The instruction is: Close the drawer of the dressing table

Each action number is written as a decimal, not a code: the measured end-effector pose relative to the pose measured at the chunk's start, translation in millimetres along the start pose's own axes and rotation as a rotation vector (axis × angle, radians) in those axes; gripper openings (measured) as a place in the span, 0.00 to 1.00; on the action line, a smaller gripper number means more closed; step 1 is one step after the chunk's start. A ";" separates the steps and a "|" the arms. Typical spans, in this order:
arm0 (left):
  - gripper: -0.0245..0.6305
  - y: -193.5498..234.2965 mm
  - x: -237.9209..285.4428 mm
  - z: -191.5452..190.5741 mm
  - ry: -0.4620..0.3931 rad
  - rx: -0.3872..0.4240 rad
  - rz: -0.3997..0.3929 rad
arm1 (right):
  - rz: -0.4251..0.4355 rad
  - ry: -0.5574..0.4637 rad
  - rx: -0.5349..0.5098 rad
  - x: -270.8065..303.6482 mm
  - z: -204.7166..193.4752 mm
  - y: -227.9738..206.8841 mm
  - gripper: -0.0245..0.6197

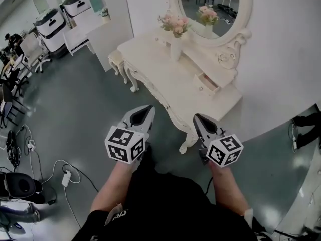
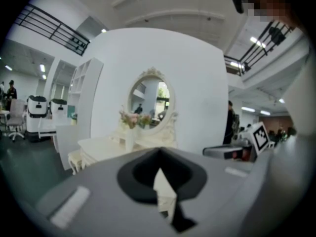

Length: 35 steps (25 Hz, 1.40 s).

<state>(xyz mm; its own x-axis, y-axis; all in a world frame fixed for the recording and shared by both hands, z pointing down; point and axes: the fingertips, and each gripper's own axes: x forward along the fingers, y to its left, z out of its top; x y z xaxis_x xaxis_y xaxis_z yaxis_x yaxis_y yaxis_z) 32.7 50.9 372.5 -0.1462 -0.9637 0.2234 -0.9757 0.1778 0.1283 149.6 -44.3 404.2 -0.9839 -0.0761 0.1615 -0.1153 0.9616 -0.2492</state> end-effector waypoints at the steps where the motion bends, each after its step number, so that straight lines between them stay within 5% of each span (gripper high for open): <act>1: 0.05 3.3 6.4 2.2 -0.007 -0.001 -0.007 | -0.007 0.004 -0.001 3.9 0.5 -4.0 0.03; 24: 0.05 182.1 175.4 43.5 0.057 0.034 -0.259 | -0.298 0.028 0.024 196.7 46.2 -96.1 0.03; 35: 0.05 156.3 231.9 40.7 0.111 0.047 -0.369 | -0.409 0.038 0.106 178.4 26.8 -139.4 0.03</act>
<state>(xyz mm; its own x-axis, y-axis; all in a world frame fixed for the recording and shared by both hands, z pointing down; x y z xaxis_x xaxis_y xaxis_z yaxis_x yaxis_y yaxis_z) -160.4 -152.9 405.1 0.2325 -0.9331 0.2745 -0.9661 -0.1891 0.1756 -13.5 -198.9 442.1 -0.8486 -0.4341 0.3023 -0.5107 0.8213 -0.2541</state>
